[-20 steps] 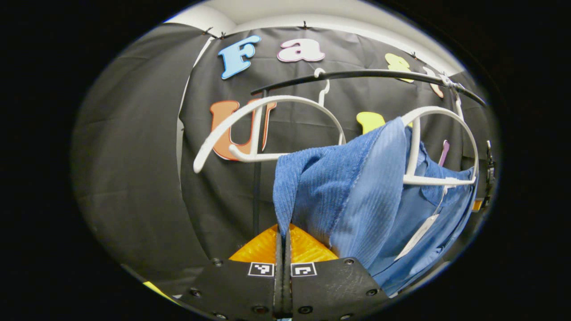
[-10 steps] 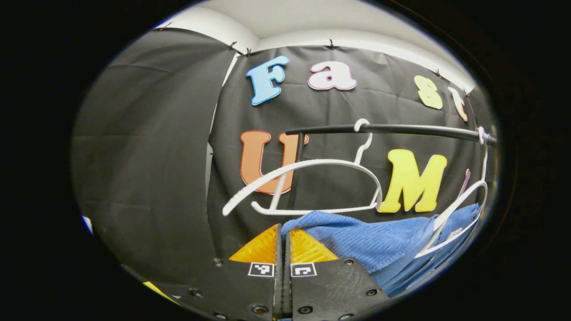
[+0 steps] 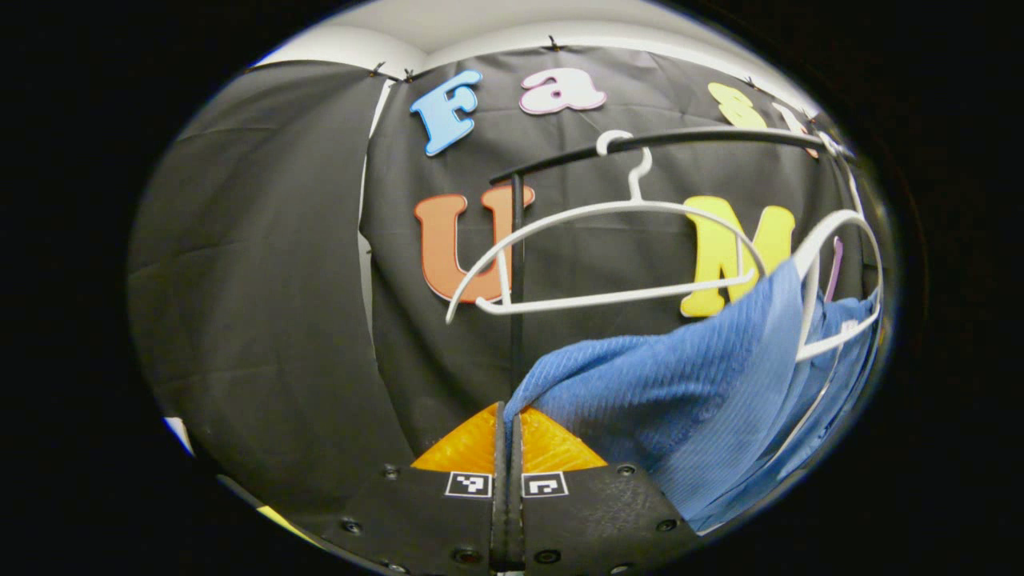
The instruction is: Grasp the clothes on the hanger with both hands and then place them into the laundry hamper below.
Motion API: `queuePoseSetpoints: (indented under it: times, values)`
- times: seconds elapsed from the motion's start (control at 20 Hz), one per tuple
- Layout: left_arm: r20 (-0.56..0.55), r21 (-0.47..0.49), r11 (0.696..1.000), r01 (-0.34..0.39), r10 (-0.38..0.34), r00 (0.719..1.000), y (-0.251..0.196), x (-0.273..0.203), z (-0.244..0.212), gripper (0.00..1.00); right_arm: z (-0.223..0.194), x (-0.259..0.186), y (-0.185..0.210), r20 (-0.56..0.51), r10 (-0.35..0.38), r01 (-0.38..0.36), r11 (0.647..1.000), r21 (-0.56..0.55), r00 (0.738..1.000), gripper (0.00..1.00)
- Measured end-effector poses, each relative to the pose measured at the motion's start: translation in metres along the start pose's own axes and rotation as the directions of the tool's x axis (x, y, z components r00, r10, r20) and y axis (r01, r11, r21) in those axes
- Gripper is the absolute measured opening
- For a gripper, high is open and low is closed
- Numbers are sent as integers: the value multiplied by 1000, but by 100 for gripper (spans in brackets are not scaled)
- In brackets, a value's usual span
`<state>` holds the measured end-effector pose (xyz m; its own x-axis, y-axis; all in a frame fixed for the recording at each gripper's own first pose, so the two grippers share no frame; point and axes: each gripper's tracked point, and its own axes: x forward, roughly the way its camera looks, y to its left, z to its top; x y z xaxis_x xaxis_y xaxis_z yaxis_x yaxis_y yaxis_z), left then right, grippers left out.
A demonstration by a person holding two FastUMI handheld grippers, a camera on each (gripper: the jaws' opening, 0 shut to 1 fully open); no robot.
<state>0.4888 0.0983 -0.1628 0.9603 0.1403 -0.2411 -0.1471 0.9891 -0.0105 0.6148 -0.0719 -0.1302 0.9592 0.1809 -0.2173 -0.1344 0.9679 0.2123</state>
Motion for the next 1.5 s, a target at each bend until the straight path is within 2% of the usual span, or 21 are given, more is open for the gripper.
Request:
queuePoseSetpoints:
  times: [0.1,0.15,0.2,0.35,0.4,0.45,0.55,0.6,0.65,0.7,0.75,0.85,1.1,1.2,1.3,1.5]
  values:
    - [-14,-11,1000,10,-10,1000,-8,-2,-16,0,-28,1,4,-55,-4,4,1000,-4,998,4]
    - [-20,-11,1000,22,-22,1000,-14,-5,-24,5,-36,-2,7,-59,4,-4,1000,3,998,4]
    - [-32,0,1000,26,-26,999,-19,-7,-34,0,-44,-3,11,-67,6,-7,1000,-9,998,4]
    - [-58,18,998,57,-56,997,-37,-15,-58,0,-74,-10,22,-119,28,-31,999,-24,992,4]
    - [-58,16,998,62,-61,996,-41,-17,-62,5,-81,-11,22,-130,28,-31,999,-26,991,4]
    - [-63,4,998,61,-61,996,-42,-18,-66,0,-87,-13,21,-139,29,-31,999,-13,990,4]
    - [-82,-45,997,56,-59,995,-42,-15,-73,0,-98,-13,19,-160,26,-24,1000,15,987,4]
    - [-113,-60,997,46,-53,992,-41,-15,-82,0,-120,-11,9,-234,-2,7,1000,18,972,4]
    - [-128,-65,997,35,-43,991,-39,-23,-94,0,-130,-20,8,-249,8,12,997,81,969,4]
    - [-111,-77,996,53,-62,992,-40,-26,-96,0,-129,-25,19,-216,49,-27,994,102,975,4]
    - [-101,-85,995,60,-68,993,-38,-28,-93,0,-141,-30,13,-229,25,-10,998,67,973,4]
    - [-101,-95,994,57,-67,993,-34,-29,-94,0,-161,-37,16,-272,51,-21,993,115,961,4]
    - [-53,-60,994,88,-91,994,-40,-41,-80,0,-173,-42,25,-292,57,-39,997,65,955,4]
    - [-54,-65,994,91,-94,994,-42,-44,-83,0,-169,-46,32,-289,89,-71,995,72,953,4]
    - [-74,-78,992,99,-105,992,-50,-51,-97,0,-164,-52,36,-274,109,-107,994,25,956,4]
    - [-110,-73,987,142,-149,983,-73,-80,-127,0,-143,-88,76,-227,198,-211,977,-37,954,4]
